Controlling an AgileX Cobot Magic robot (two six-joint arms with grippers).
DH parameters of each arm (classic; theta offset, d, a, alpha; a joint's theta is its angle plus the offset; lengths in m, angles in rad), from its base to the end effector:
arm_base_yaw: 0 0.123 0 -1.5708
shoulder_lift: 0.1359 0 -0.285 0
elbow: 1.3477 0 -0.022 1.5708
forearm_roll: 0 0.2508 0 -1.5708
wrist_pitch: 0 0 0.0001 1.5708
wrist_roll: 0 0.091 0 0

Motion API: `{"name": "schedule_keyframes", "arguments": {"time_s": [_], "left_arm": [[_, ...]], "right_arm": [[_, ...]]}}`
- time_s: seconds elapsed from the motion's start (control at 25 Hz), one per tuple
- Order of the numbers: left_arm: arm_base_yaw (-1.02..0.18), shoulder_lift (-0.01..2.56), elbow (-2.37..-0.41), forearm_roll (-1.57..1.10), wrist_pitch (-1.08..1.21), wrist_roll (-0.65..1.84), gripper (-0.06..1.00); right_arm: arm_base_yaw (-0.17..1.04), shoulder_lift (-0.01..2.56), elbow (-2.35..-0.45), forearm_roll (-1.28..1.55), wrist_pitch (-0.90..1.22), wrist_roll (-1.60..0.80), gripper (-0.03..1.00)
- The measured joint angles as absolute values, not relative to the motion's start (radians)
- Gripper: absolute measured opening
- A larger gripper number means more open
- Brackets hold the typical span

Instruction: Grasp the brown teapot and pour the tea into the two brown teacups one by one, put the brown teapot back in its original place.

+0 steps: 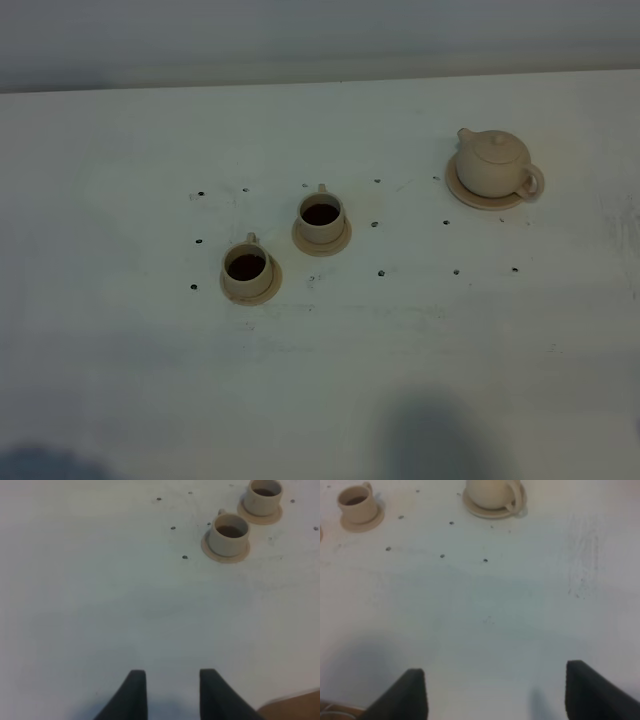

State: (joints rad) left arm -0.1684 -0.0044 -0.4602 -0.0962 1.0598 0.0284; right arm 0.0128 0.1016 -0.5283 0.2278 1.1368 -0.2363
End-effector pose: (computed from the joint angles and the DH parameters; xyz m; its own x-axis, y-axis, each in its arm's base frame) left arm -0.0025 -0.0073 0.2665 -0.4823 0.0630 -0.8738 0.2303 0.9715 -0.0570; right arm 0.0032 0.0187 0.2812 -0.5446 -0.1427 -0.8265 -0.2581 0.9661 0.0033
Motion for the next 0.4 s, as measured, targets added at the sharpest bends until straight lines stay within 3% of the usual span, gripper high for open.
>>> {"name": "schedule_keyframes", "arguments": {"time_s": [0.4], "left_arm": [[-0.168, -0.004, -0.460, -0.096, 1.060, 0.028, 0.24]], "right_arm": [[0.013, 0.102, -0.528, 0.228, 1.137, -0.236, 0.58]]}}
